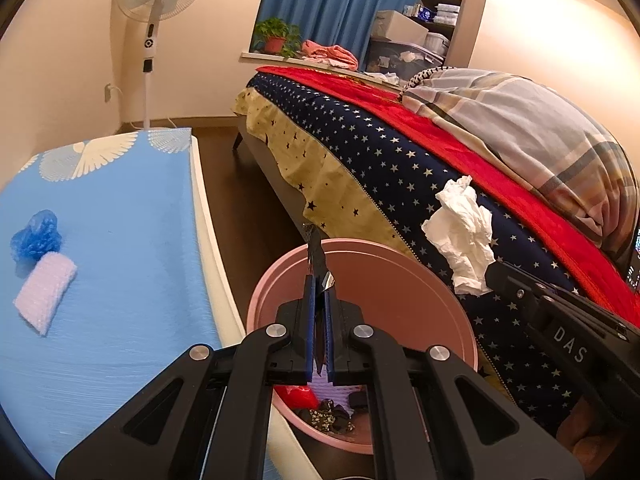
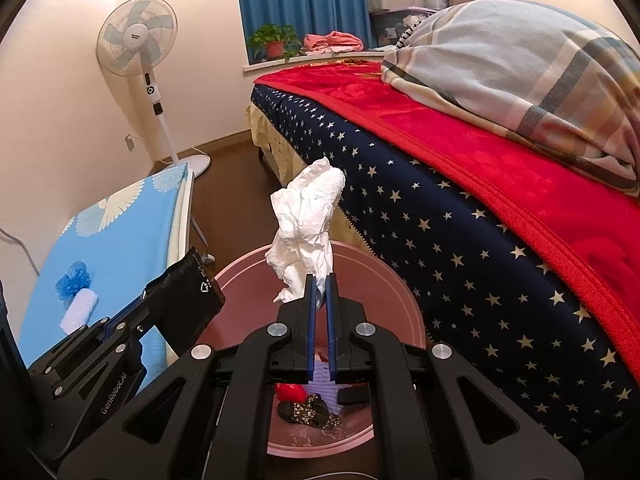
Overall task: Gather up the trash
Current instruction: 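Open both tools to drop pouch and sock into wastebasket, then move both open tools back toward the foam mesh and blue bag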
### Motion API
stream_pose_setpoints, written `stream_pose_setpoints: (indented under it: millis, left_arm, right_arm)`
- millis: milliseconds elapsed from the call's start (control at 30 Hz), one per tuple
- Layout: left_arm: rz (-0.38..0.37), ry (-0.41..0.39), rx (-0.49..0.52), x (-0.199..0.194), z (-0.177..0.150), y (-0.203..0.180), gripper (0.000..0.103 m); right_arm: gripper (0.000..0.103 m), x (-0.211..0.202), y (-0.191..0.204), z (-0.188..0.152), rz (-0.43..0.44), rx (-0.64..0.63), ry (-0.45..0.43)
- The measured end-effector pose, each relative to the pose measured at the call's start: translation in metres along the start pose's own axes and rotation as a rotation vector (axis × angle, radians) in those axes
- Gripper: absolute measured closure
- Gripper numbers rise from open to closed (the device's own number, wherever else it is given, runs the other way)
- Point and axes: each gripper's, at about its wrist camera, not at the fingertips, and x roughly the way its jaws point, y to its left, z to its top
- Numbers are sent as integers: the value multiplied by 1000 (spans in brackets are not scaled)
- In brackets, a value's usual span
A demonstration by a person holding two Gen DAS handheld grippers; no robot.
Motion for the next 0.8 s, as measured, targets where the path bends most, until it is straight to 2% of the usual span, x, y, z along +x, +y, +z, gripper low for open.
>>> stream_pose_setpoints:
  millis: [333,533,567,600,633,667,800]
  left_arm:
    - [-12,4,2,3,-1,-3,99]
    - [-43,6,10,3,-2,-8,98]
    - [-46,11,10,4,-2,-8,96]
    - [-48,18,10,5,-2,-8,90]
    - [-42,16,7,3,-3,-7,84]
    - [-35,12,4,2,-3,-5,82]
    - [-15,-2,-2,-7,-2,3,82]
  right_arm:
    - [98,2,-2,-1,-9,7,2]
    - [94,1,-4,-1,-28,14,3]
    - [93,1,-4,-1,-31,15,5]
    - [91,2,-4,-1,-33,16,6]
    - [84,2,-5,-2,-39,16,6]
    - [78,1,-5,-2,-43,17,5]
    - [75,-4,-4,-4,-40,21,-13]
